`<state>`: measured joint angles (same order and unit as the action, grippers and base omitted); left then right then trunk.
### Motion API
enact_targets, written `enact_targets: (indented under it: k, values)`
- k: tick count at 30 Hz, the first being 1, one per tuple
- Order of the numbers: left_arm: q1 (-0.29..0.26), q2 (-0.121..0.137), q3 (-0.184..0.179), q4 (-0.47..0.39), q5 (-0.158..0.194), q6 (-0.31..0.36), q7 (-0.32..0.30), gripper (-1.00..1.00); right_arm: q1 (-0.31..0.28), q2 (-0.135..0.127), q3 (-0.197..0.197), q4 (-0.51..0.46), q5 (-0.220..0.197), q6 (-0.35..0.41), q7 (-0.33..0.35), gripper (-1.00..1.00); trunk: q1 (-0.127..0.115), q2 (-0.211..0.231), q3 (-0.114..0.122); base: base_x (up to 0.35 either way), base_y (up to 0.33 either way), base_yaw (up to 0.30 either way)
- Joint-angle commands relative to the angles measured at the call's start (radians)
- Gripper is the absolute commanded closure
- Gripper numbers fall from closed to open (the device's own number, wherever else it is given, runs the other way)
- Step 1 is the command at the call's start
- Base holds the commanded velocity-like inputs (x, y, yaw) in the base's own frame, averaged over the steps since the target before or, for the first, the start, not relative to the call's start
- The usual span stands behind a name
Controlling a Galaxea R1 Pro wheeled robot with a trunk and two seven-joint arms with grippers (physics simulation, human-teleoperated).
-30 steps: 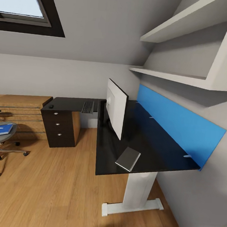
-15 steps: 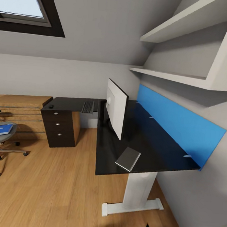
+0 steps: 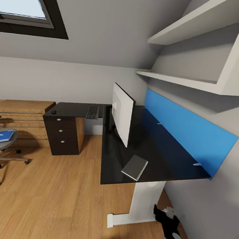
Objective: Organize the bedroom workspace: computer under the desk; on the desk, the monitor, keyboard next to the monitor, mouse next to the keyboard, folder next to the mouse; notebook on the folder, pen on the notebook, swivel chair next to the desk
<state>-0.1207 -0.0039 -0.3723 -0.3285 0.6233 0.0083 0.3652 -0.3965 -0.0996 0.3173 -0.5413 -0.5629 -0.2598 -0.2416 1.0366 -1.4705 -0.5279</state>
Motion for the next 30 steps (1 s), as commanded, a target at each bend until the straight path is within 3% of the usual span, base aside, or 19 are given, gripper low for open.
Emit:
enact_targets:
  k: [1,4,7,12,14,17,21,30]
  values:
    - [-0.001,0.001,-0.008,-0.001,0.007,0.001,0.008,-1.00,-0.001,-0.003,0.008,-0.034,-0.002,0.028,-0.024,-1.00,0.000,-0.001,-0.001,0.000,0.000,0.000]
    - [-0.001,0.001,-0.008,-0.001,0.007,0.001,0.008,-1.00,-0.001,-0.006,0.007,-0.130,0.011,0.117,-0.069,-1.00,0.000,-0.001,-0.001,0.000,0.000,0.000]
    - [-0.001,0.002,-0.005,-0.001,0.008,0.001,0.009,-1.00,-0.014,-0.033,0.001,-0.364,0.024,0.335,-0.164,-1.00,0.000,-0.001,-0.001,0.000,0.000,0.000]
    - [-0.001,0.003,-0.003,-0.001,0.010,0.001,0.009,-1.00,-0.067,-0.047,-0.012,-0.454,0.025,0.465,-0.207,-1.00,0.000,-0.001,-0.001,0.000,0.000,0.000]
    - [-0.001,0.004,-0.002,-0.001,0.011,0.001,0.009,-1.00,-0.093,-0.049,-0.026,-0.471,0.024,0.507,-0.219,-1.00,0.000,-0.001,-0.001,0.000,0.000,0.000]
    - [-0.001,0.017,-0.002,-0.002,0.011,0.001,0.012,-1.00,-0.161,-0.051,-0.080,-0.494,0.026,0.596,-0.236,-1.00,0.000,-0.001,-0.001,0.000,0.000,0.000]
    - [-0.001,0.033,0.000,-0.007,0.011,-0.008,0.013,-1.00,-0.198,-0.052,-0.091,-0.492,0.029,0.635,-0.238,-1.00,0.000,-0.001,-0.001,0.000,0.000,0.000]
    - [-0.001,0.048,0.002,-0.032,0.010,-0.118,0.016,-1.00,-0.323,-0.042,-0.094,-0.363,0.046,0.699,-0.208,-1.00,0.000,-0.001,-0.001,0.000,0.000,0.000]
